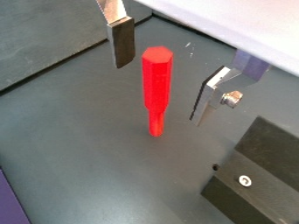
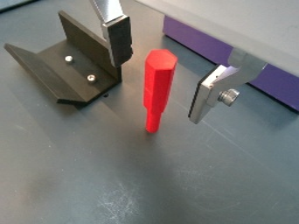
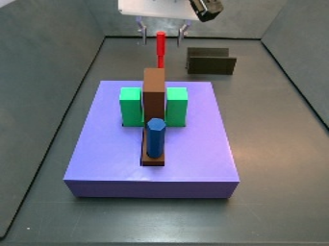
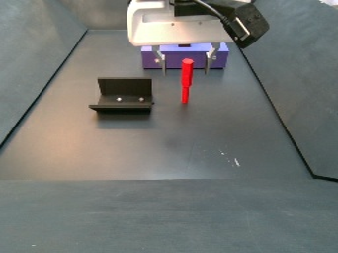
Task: Pick up the red object. Move up. Move to above the board. Insert the red object.
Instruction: Pick up the red object.
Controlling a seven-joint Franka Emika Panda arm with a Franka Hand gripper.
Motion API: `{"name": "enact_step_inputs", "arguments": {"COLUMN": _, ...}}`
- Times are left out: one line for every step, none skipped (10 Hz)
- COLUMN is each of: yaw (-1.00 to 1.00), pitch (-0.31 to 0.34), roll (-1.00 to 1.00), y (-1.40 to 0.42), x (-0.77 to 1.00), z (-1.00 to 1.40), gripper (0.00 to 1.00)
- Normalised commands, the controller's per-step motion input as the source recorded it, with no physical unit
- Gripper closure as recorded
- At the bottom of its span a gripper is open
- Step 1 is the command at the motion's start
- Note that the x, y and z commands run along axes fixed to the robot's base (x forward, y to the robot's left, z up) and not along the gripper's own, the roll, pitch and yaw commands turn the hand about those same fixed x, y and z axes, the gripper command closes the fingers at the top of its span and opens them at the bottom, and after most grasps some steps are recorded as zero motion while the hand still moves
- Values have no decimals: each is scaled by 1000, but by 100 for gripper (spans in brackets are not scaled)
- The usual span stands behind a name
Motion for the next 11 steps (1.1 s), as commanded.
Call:
{"name": "enact_step_inputs", "arguments": {"yaw": 0, "pitch": 0, "roll": 0, "y": 0, "x": 0, "z": 0, "gripper": 0}}
{"name": "enact_step_inputs", "arguments": {"yaw": 0, "pitch": 0, "roll": 0, "y": 0, "x": 0, "z": 0, "gripper": 100}}
{"name": "enact_step_inputs", "arguments": {"yaw": 0, "pitch": 0, "roll": 0, "y": 0, "x": 0, "z": 0, "gripper": 100}}
{"name": "enact_step_inputs", "arguments": {"yaw": 0, "pitch": 0, "roll": 0, "y": 0, "x": 0, "z": 0, "gripper": 100}}
{"name": "enact_step_inputs", "arguments": {"yaw": 0, "pitch": 0, "roll": 0, "y": 0, "x": 0, "z": 0, "gripper": 100}}
{"name": "enact_step_inputs", "arguments": {"yaw": 0, "pitch": 0, "roll": 0, "y": 0, "x": 0, "z": 0, "gripper": 100}}
{"name": "enact_step_inputs", "arguments": {"yaw": 0, "pitch": 0, "roll": 0, "y": 0, "x": 0, "z": 0, "gripper": 100}}
{"name": "enact_step_inputs", "arguments": {"yaw": 0, "pitch": 0, "roll": 0, "y": 0, "x": 0, "z": 0, "gripper": 100}}
{"name": "enact_step_inputs", "arguments": {"yaw": 0, "pitch": 0, "roll": 0, "y": 0, "x": 0, "z": 0, "gripper": 100}}
{"name": "enact_step_inputs", "arguments": {"yaw": 0, "pitch": 0, "roll": 0, "y": 0, "x": 0, "z": 0, "gripper": 100}}
{"name": "enact_step_inputs", "arguments": {"yaw": 0, "pitch": 0, "roll": 0, "y": 0, "x": 0, "z": 0, "gripper": 100}}
